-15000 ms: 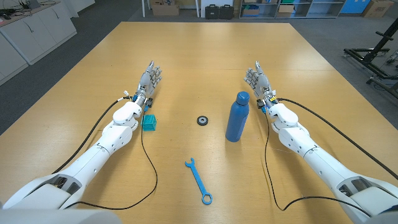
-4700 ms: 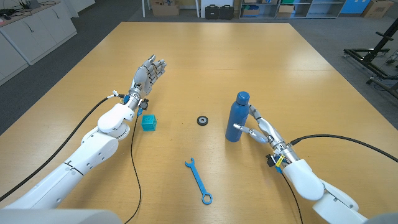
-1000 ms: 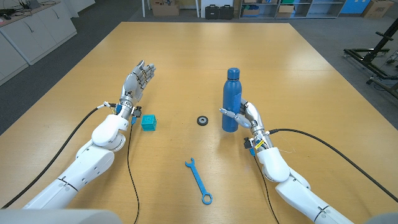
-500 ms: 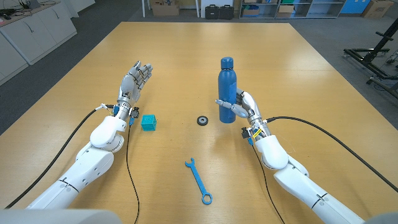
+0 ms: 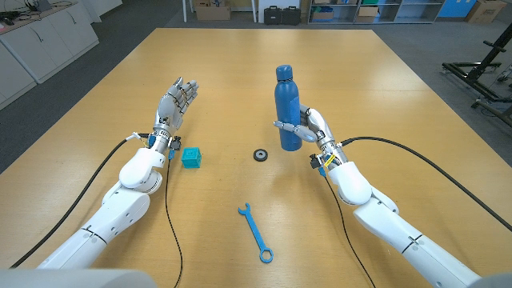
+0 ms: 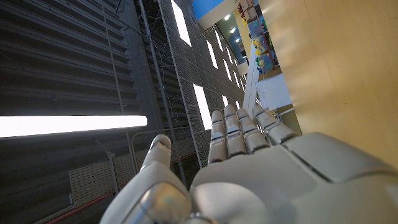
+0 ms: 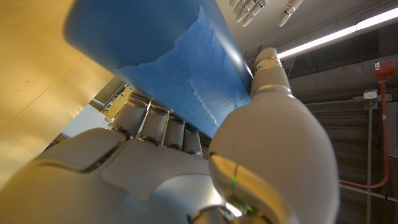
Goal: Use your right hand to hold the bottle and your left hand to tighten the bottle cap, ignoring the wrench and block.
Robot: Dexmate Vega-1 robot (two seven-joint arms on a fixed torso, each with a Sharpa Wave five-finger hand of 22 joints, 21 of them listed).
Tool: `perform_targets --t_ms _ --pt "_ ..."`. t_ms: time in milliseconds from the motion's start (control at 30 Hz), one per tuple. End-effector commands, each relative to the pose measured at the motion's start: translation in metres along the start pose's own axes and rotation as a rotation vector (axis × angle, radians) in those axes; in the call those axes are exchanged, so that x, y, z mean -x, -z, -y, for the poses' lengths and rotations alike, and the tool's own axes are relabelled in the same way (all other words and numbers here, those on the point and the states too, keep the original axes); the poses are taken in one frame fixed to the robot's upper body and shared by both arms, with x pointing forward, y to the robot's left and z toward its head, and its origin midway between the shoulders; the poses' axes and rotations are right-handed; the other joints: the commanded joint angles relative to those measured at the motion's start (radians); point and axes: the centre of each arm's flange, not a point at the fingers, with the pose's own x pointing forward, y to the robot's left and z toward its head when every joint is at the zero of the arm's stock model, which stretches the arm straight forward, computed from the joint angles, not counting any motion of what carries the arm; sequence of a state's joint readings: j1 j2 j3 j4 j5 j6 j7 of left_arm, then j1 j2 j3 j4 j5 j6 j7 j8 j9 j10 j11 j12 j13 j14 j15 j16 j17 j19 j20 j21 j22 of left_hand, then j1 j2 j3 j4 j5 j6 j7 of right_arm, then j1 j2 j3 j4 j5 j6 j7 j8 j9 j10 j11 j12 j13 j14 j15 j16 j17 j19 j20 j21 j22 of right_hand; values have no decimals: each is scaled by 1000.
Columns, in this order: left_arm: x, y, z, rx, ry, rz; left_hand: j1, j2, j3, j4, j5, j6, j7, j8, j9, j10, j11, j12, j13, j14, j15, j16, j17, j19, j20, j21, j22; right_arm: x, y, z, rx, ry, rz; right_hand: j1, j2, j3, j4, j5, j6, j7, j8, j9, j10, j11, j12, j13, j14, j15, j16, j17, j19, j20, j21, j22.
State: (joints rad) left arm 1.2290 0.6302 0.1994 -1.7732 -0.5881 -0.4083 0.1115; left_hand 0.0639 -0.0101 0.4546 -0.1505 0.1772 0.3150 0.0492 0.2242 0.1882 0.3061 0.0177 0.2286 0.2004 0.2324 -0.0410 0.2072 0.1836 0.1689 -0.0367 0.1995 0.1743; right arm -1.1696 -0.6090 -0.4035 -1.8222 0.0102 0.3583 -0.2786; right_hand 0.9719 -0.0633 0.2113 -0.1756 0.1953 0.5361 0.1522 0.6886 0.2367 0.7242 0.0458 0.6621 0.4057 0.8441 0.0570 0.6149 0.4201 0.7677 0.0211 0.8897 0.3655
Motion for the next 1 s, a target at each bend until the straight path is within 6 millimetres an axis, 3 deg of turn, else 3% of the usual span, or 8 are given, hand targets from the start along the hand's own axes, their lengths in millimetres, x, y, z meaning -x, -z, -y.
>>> perform_targets --t_ms 33,367,833,1000 --pt "-3 3 5 -1 15 -1 4 7 7 0 1 8 0 3 5 9 4 0 3 9 -15 1 2 8 -62 0 2 -12 -9 4 73 -58 21 230 236 148 37 -5 263 -206 7 1 224 -208 6 5 174 -271 7 6 116 -245 10 7" --pt "-5 1 6 -13 19 -1 6 7 8 -2 0 9 -1 3 5 11 3 0 3 10 -16 0 2 9 -63 0 2 -18 -13 13 123 -123 16 232 229 148 35 -7 272 -208 10 -3 232 -209 4 11 190 -271 12 16 125 -244 33 14" --pt "-8 -4 11 -43 29 35 15 6 12 -7 0 13 -9 4 5 17 -1 0 3 19 -17 2 1 13 -60 0 1 -24 -17 14 140 -204 2 239 226 149 31 -7 272 -202 10 -5 226 -205 0 19 183 -269 6 23 101 -244 41 20" --pt "-11 -10 17 -87 22 75 70 13 38 -27 8 44 -24 16 6 48 -17 6 3 53 -31 7 0 47 -55 8 1 -26 -15 12 128 -218 -11 240 227 149 32 -7 272 -203 10 -6 228 -204 0 21 184 -268 6 25 99 -244 45 21"
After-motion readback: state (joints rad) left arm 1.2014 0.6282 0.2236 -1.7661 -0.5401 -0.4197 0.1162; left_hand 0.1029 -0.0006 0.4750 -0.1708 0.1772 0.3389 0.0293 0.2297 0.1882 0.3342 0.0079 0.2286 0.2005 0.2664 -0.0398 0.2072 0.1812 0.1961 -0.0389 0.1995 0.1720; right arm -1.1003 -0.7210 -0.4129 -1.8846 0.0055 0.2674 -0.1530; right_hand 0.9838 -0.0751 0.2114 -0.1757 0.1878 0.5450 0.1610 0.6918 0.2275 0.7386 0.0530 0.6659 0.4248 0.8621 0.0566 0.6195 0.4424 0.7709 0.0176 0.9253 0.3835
